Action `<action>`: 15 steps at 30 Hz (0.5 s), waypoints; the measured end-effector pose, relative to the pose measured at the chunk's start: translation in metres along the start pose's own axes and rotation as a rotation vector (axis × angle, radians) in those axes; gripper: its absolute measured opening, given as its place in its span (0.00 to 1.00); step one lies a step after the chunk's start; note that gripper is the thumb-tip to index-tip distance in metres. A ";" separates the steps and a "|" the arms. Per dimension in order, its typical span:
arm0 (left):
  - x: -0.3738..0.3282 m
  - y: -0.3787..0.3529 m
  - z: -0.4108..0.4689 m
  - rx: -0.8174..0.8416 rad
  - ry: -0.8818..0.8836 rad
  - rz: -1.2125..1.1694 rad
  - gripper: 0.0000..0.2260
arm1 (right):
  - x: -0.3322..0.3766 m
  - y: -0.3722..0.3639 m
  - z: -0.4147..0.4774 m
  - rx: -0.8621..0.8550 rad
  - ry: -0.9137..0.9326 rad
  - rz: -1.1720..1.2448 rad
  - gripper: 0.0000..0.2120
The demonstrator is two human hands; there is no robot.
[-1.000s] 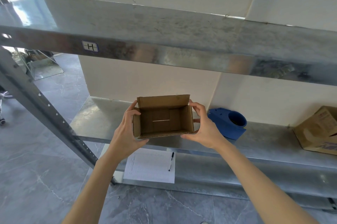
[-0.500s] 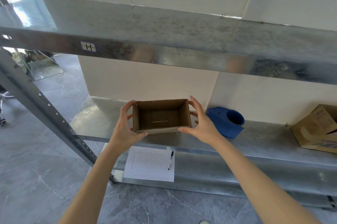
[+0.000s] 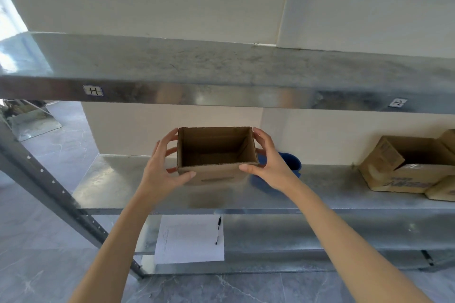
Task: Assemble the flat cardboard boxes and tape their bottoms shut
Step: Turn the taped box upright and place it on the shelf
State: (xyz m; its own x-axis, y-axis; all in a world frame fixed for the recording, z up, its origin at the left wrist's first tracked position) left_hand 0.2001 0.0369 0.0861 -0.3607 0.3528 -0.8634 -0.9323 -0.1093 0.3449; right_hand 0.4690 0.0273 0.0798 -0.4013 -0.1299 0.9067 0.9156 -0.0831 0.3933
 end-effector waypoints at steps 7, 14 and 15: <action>-0.057 -0.084 0.015 0.143 -0.079 -0.092 0.43 | -0.002 0.107 -0.025 -0.139 0.007 -0.072 0.41; -0.108 -0.192 0.019 0.164 -0.121 -0.123 0.43 | -0.028 0.213 -0.051 -0.250 -0.019 -0.096 0.42; -0.114 -0.207 0.019 0.173 -0.123 -0.124 0.43 | -0.035 0.226 -0.053 -0.252 -0.029 -0.101 0.42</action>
State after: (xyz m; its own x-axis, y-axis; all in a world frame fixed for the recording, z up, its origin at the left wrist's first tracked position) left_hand 0.4346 0.0367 0.1197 -0.2279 0.4650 -0.8555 -0.9470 0.0986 0.3059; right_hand 0.6891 -0.0391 0.1291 -0.4860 -0.0800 0.8703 0.8346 -0.3382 0.4349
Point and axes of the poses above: each hand's wrist, its own z-axis towards the middle knuckle, its own y-axis out of the back of the hand, x = y × z, the point moved 7 cm from there along z, towards the middle knuckle, and after that the axes turned 9 degrees about -x, right-handed, at the moved point
